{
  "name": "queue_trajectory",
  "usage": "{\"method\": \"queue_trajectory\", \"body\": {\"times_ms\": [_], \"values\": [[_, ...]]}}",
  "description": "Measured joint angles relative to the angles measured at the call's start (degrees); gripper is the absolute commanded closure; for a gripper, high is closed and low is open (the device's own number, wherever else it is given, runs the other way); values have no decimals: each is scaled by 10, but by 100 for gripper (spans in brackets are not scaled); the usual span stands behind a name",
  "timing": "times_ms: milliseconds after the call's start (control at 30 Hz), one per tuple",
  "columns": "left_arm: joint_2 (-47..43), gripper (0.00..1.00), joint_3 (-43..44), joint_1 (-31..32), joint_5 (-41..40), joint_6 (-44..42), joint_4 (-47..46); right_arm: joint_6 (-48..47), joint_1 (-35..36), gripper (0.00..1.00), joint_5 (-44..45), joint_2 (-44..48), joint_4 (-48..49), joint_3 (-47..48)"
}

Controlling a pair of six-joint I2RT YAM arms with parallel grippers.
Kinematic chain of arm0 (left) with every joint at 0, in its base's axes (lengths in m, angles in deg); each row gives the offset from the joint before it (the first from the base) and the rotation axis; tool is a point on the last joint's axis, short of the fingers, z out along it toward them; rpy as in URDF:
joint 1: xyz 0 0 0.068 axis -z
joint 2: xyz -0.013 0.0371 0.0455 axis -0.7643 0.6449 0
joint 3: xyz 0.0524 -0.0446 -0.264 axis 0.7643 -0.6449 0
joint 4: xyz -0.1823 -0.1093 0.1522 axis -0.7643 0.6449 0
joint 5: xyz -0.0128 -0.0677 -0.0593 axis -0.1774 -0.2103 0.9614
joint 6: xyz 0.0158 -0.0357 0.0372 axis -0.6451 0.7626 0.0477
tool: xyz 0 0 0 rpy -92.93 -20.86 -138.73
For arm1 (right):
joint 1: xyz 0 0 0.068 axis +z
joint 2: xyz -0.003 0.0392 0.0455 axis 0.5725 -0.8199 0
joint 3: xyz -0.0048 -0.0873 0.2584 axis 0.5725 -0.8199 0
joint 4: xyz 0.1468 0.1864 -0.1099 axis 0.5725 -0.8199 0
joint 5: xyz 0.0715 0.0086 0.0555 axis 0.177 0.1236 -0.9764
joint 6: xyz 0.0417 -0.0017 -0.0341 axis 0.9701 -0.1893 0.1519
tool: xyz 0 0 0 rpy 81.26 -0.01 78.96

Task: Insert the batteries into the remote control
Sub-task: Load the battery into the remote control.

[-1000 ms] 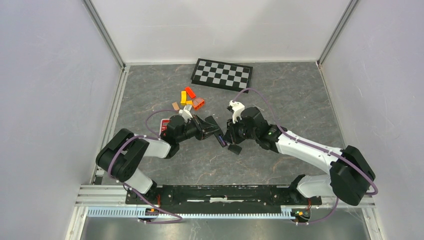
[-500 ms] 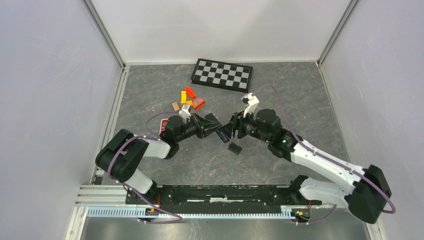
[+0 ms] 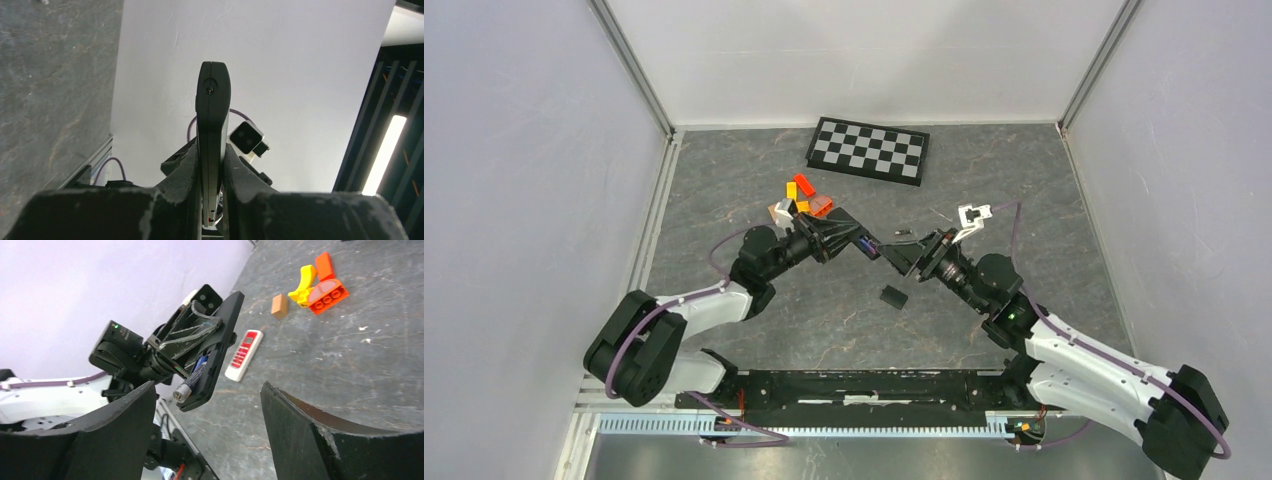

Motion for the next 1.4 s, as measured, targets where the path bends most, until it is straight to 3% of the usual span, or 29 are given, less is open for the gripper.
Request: {"method": "queue_trajectory", "body": {"times_ms": [567, 633, 767, 1400], "values": [[2, 98, 32, 9, -23, 54, 6, 106, 0, 27, 12, -30, 145, -17], [3, 98, 32, 10, -23, 57, 3, 112, 0, 31, 15, -35, 147, -17], [5, 98, 32, 10, -23, 59, -7, 123, 0, 48, 20, -43, 156, -17], [21, 98, 33, 16, -21, 63, -23, 145, 0, 70, 39, -62, 179, -29]]}}
